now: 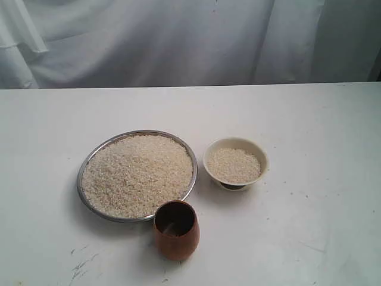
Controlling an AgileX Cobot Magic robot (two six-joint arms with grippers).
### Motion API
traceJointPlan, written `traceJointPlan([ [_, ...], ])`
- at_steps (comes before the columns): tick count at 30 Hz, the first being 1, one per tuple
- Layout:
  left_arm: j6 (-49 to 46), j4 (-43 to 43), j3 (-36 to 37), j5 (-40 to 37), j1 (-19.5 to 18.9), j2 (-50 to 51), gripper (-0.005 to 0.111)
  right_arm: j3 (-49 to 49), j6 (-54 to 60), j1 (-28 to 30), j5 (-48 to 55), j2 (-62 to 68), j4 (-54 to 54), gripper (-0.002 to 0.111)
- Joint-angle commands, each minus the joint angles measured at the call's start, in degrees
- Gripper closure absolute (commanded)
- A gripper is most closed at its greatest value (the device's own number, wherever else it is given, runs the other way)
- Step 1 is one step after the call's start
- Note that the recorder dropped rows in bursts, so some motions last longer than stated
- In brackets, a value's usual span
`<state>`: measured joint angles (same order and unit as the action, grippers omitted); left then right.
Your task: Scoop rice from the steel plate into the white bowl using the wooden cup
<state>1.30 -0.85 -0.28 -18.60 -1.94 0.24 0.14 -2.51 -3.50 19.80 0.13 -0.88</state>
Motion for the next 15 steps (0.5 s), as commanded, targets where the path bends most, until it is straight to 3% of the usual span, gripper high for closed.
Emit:
traceJointPlan([
  [1, 0.05, -0.29, 0.28, 0.21, -0.11, -0.24, 0.107, -0.14, 0.39, -0.23, -6.67, -0.13, -0.45, 0.108],
  [7, 0.05, -0.29, 0.28, 0.21, -0.11, -0.24, 0.107, -0.14, -0.17, -0.23, -29.39, -0.13, -3.54, 0.108],
  [15, 0.05, -0.29, 0.28, 0.21, -0.11, -0.24, 0.107, -0.14, -3.40, -0.23, -51.69, -0.13, -6.10, 0.108],
])
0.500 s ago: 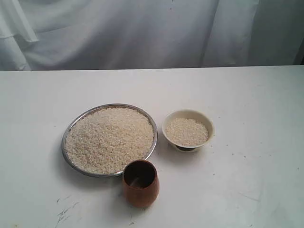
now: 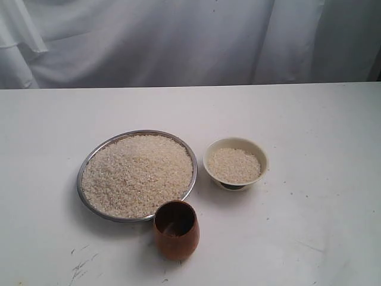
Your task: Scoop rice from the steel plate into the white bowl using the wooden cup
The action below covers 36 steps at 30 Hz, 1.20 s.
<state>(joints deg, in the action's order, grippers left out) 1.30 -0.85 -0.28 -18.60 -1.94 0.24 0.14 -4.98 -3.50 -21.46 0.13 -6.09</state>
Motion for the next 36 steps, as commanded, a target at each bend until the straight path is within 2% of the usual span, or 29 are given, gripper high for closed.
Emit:
traceJointPlan([
  [1, 0.05, -0.29, 0.28, 0.21, -0.11, -0.24, 0.107, -0.14, -0.92, -0.23, -12.91, -0.13, -0.89, 0.108],
  [4, 0.05, -0.29, 0.28, 0.21, -0.11, -0.24, 0.107, -0.14, 0.73, -0.23, -18.05, -0.13, -0.89, 0.108],
  [6, 0.05, -0.29, 0.28, 0.21, -0.11, -0.24, 0.107, -0.14, 0.52, -0.23, -16.53, -0.13, -0.89, 0.108],
  [8, 0.05, -0.29, 0.28, 0.21, -0.11, -0.24, 0.107, 3.86, 0.52, -0.23, -7.74, -0.13, -0.98, 0.108],
  [9, 0.05, -0.29, 0.28, 0.21, -0.11, -0.24, 0.107, 7.89, 0.52, -0.23, -0.10, 0.48, -0.75, 0.108],
  [14, 0.05, -0.29, 0.28, 0.21, -0.11, -0.24, 0.107, 24.89, -1.06, -0.51, 13.23, 15.44, 2.39, 0.108],
  [18, 0.05, -0.29, 0.28, 0.21, -0.11, -0.24, 0.107, 30.90, -0.53, -4.66, 12.87, 30.09, 6.09, 0.108],
  [20, 0.05, -0.29, 0.28, 0.21, -0.11, -0.24, 0.107, 31.34, -0.66, -7.98, 11.88, 36.64, 9.98, 0.108],
  [24, 0.05, -0.29, 0.28, 0.21, -0.11, -0.24, 0.107, 31.34, -0.77, -12.45, 10.57, 46.83, 9.99, 0.108],
  [28, 0.05, -0.29, 0.28, 0.21, -0.11, -0.24, 0.107, 30.70, -0.77, -14.30, 7.69, 53.39, 9.99, 0.108],
  [36, 0.05, -0.29, 0.28, 0.21, -0.11, -0.24, 0.107, 22.44, -1.02, -15.87, -7.65, 61.71, 9.99, 0.108],
])
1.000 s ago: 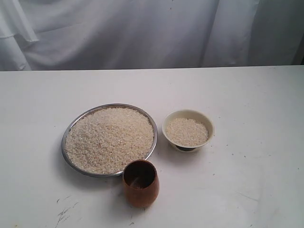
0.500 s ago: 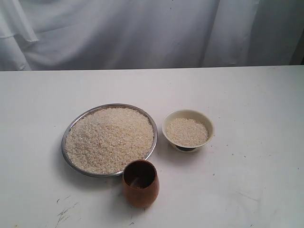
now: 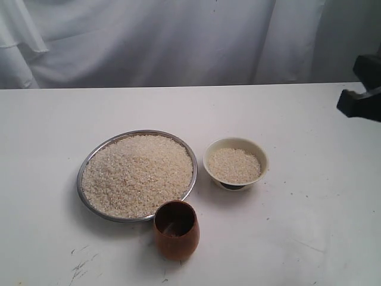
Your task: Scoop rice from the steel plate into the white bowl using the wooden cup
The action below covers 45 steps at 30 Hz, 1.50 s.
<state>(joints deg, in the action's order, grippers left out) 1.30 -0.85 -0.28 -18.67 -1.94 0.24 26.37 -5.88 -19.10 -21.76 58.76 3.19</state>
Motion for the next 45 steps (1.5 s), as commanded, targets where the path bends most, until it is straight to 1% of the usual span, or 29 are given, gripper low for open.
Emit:
traceJointPlan([
  [1, 0.05, -0.29, 0.28, 0.27, -0.11, -0.24, 0.107, -4.61, -0.26, -0.26, -7.82, 3.76, 0.71, 0.108],
  [4, 0.05, -0.29, 0.28, 0.27, -0.11, -0.24, 0.107, -7.49, -0.35, -0.26, -8.06, 5.97, 0.71, 0.108],
  [7, 0.05, -0.29, 0.28, 0.27, -0.11, -0.24, 0.107, -9.65, -2.71, -1.31, -8.58, 7.57, 1.13, 0.108],
  [10, 0.05, -0.29, 0.28, 0.27, -0.11, -0.24, 0.107, -10.63, -2.71, -3.59, -8.26, 8.93, 6.00, 0.108],
  [13, 0.05, -0.29, 0.28, 0.27, -0.11, -0.24, 0.107, -10.79, -2.71, -6.45, -8.26, 10.72, 13.97, 0.108],
  [15, 0.05, -0.29, 0.28, 0.40, -0.11, -0.24, 0.107, -10.79, -2.71, -8.21, -8.26, 12.02, 17.32, 0.108],
  [19, 0.05, -0.29, 0.28, 0.40, -0.11, -0.24, 0.107, -10.79, -2.71, -10.63, -8.53, 15.99, 17.80, 0.108],
  [27, 0.05, -0.29, 0.28, 0.40, -0.11, -0.24, 0.107, -10.79, -2.71, -11.27, -11.80, 23.73, 17.70, 0.108],
  [32, 0.05, -0.29, 0.28, 0.40, -0.11, -0.24, 0.107, -10.79, -6.29, -11.27, -12.91, 24.89, 16.80, 0.108],
  [40, 0.05, -0.29, 0.28, 0.40, -0.11, -0.24, 0.107, -10.79, -6.53, -11.27, -12.91, 24.89, 17.05, 0.108],
  [43, 0.05, -0.29, 0.28, 0.40, -0.11, -0.24, 0.107, -10.68, -9.36, -11.27, -12.99, 24.89, 20.14, 0.108],
  [45, 0.05, -0.29, 0.28, 0.40, -0.11, -0.24, 0.107, -10.41, -12.04, -11.42, -13.14, 24.89, 25.72, 0.108],
])
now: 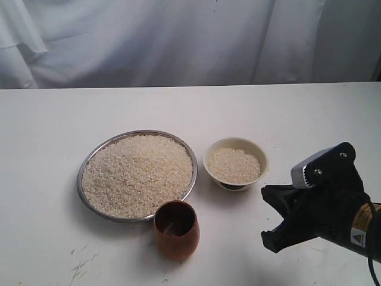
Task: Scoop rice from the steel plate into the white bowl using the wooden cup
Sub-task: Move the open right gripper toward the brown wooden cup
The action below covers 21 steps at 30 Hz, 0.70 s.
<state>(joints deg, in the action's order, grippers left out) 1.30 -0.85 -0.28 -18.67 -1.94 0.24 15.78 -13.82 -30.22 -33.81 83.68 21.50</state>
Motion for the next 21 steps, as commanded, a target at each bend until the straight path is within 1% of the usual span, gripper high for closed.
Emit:
traceJointPlan([
  [1, 0.05, -0.29, 0.28, 0.40, -0.11, -0.24, 0.107, 0.42, -5.10, -0.69, -1.43, -0.03, 9.49, 0.108],
  [4, 0.05, -0.29, 0.28, 0.40, -0.11, -0.24, 0.107, 1.56, -7.45, -2.49, -1.55, -0.03, 15.78, 0.108],
  [8, 0.05, -0.29, 0.28, 0.40, -0.11, -0.24, 0.107, 2.49, -7.45, -4.50, -1.26, -0.03, 18.24, 0.108],
  [12, 0.05, -0.29, 0.28, 0.40, -0.11, -0.24, 0.107, 2.83, -7.45, -5.46, -1.61, -0.03, 18.57, 0.099],
  [14, 0.05, -0.29, 0.28, 0.40, -0.11, -0.24, 0.107, 2.83, -7.45, -5.74, -2.12, -0.03, 18.57, 0.092],
  [16, 0.05, -0.29, 0.28, 0.40, -0.11, -0.24, 0.107, 2.83, -7.58, -5.74, -2.92, -0.03, 18.73, 0.081],
  [21, 0.05, -0.29, 0.28, 0.40, -0.11, -0.24, 0.107, 2.83, -8.93, -5.74, -2.95, -0.03, 20.42, 0.043],
])
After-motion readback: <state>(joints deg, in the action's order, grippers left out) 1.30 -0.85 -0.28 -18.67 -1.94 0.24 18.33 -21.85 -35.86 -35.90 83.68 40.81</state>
